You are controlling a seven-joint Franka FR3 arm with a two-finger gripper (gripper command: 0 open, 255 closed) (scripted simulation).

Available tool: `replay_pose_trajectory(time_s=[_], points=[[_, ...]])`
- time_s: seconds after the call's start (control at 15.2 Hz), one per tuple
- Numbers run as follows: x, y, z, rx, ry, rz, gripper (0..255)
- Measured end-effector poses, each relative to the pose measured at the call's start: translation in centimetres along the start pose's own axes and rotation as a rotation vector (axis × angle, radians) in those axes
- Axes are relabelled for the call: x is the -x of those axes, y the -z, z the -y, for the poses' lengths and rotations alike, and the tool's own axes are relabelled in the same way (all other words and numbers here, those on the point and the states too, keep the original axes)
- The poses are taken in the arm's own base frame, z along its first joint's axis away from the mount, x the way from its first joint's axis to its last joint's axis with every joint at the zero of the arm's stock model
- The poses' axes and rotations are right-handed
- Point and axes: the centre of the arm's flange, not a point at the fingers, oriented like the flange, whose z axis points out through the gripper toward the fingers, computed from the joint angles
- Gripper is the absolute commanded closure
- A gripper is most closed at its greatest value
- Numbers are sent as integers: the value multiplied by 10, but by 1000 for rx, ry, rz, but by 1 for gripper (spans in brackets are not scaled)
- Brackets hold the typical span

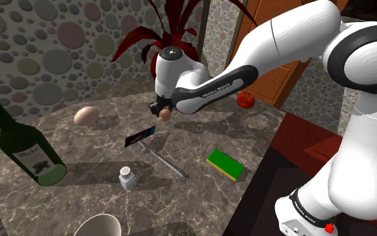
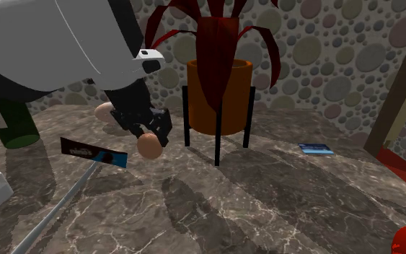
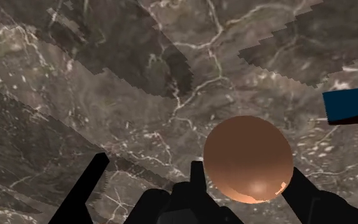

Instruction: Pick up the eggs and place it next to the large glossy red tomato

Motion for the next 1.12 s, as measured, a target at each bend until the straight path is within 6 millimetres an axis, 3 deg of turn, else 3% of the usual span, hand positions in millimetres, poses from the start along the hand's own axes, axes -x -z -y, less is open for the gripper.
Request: replay_pose_trajectory(time_s=[1.12], points=[[-27, 84, -8, 0, 0, 0, 255]])
